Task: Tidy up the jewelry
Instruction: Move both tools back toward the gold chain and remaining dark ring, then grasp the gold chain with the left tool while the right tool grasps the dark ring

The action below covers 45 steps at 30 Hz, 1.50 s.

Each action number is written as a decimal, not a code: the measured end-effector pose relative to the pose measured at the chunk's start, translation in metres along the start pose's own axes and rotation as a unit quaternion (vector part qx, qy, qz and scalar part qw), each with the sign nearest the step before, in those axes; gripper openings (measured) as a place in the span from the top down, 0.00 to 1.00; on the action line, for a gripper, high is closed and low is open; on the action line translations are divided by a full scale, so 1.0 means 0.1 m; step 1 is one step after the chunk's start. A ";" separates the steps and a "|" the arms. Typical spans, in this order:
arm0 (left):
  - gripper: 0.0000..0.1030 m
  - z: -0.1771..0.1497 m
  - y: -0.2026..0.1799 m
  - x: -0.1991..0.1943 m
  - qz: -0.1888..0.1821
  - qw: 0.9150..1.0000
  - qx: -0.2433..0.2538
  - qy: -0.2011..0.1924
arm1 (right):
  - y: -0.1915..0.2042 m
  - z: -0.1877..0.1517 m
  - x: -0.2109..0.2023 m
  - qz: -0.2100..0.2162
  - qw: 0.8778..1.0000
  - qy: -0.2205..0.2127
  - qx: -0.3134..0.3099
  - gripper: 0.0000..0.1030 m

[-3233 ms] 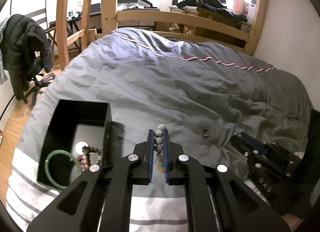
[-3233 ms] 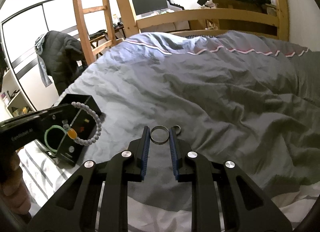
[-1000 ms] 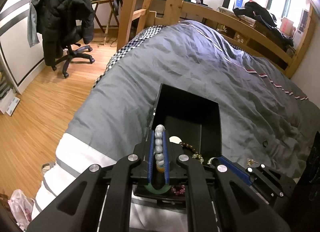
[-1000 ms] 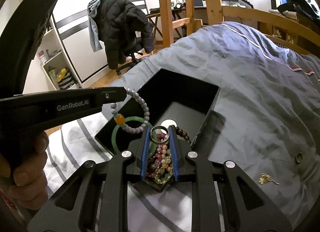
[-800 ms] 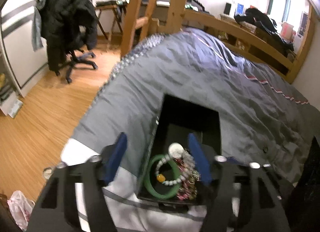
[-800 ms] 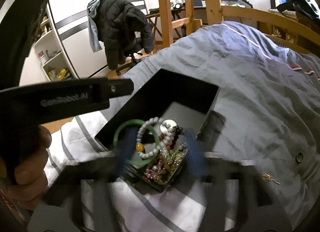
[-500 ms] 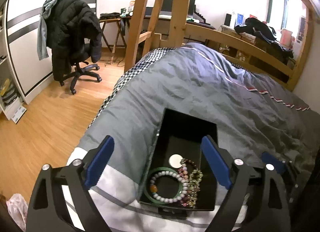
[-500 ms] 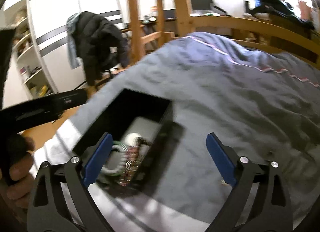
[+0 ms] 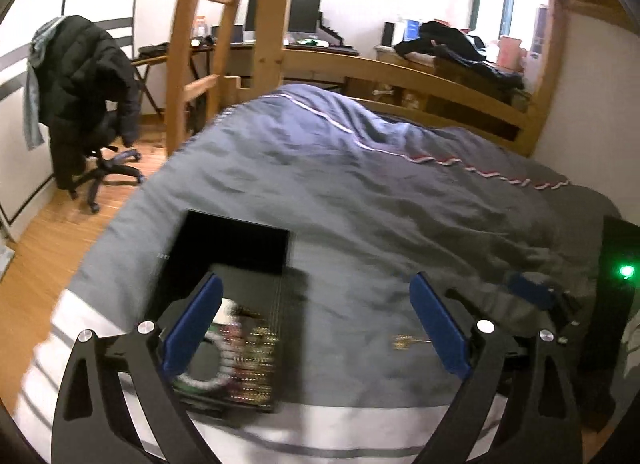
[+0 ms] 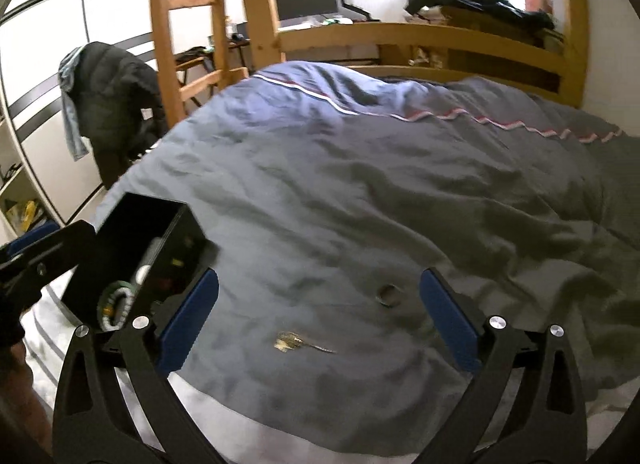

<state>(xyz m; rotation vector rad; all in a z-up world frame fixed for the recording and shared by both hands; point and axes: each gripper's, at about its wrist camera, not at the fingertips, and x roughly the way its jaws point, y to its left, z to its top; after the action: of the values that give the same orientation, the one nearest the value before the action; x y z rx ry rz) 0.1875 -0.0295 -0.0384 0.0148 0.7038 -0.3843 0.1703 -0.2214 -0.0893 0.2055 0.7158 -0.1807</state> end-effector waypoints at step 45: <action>0.36 -0.75 -0.89 1.15 -0.044 0.976 0.130 0.172 | -0.95 -0.27 0.37 0.007 0.997 -0.004 0.071 0.04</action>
<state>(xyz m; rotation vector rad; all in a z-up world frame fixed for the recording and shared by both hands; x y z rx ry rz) 0.1896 -0.1406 -0.1584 0.3039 0.9938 -0.5655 0.1588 -0.3099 -0.1458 0.3452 0.6929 -0.2185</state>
